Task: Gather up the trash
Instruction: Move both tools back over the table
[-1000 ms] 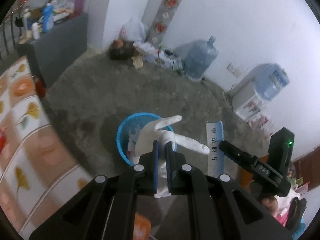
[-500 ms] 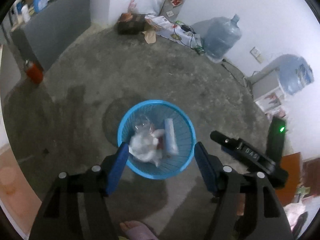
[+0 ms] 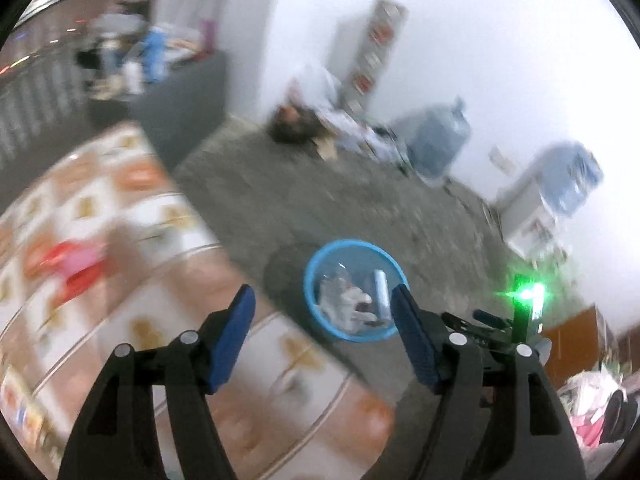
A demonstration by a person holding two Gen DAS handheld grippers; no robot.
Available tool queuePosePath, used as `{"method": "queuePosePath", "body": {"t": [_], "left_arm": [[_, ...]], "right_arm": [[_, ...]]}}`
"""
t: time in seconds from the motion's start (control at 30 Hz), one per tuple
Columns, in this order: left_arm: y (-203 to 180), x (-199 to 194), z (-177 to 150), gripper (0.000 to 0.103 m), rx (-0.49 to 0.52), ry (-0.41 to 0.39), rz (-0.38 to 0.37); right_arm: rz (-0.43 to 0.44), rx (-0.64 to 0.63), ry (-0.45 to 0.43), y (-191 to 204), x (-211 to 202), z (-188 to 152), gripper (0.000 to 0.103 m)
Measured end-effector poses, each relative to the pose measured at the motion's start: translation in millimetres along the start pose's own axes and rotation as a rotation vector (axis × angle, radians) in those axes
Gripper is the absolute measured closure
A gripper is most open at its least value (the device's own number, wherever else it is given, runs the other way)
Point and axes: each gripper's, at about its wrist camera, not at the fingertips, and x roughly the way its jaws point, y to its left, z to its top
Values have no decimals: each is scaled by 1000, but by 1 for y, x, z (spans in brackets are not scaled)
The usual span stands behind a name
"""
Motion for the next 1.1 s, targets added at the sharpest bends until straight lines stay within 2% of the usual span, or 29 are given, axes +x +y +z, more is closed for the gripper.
{"method": "queuePosePath", "body": {"t": [0.1, 0.13, 0.27, 0.33, 0.43, 0.53, 0.63, 0.7, 0.8, 0.93, 1.1], "left_arm": [[42, -61, -28, 25, -51, -105, 81], [61, -85, -42, 23, -69, -138, 130], [116, -145, -85, 22, -176, -195, 262], [143, -168, -108, 22, -241, -213, 309], [175, -199, -144, 22, -329, -251, 347], [189, -214, -174, 22, -376, -266, 349], [190, -216, -188, 22, -387, -269, 332], [190, -217, -200, 22, -376, -266, 321], [188, -216, -212, 22, -369, -262, 308], [184, -212, -225, 22, -361, -234, 255], [186, -213, -224, 22, -337, -255, 212]], "right_arm": [[-35, -107, -63, 28, -24, -4, 8], [-46, -145, -84, 39, -33, -6, 8], [-65, -304, -118, 84, -44, -15, 8], [-82, -377, -140, 106, -52, -21, 8], [-48, -455, -177, 139, -65, -34, 8], [59, -493, -204, 167, -90, -46, 8], [208, -502, -246, 188, -118, -58, 8], [267, -496, -260, 201, -133, -67, 8], [320, -507, -230, 220, -144, -78, 8], [356, -523, -118, 248, -146, -91, 9], [413, -523, -83, 269, -163, -113, 12]]}}
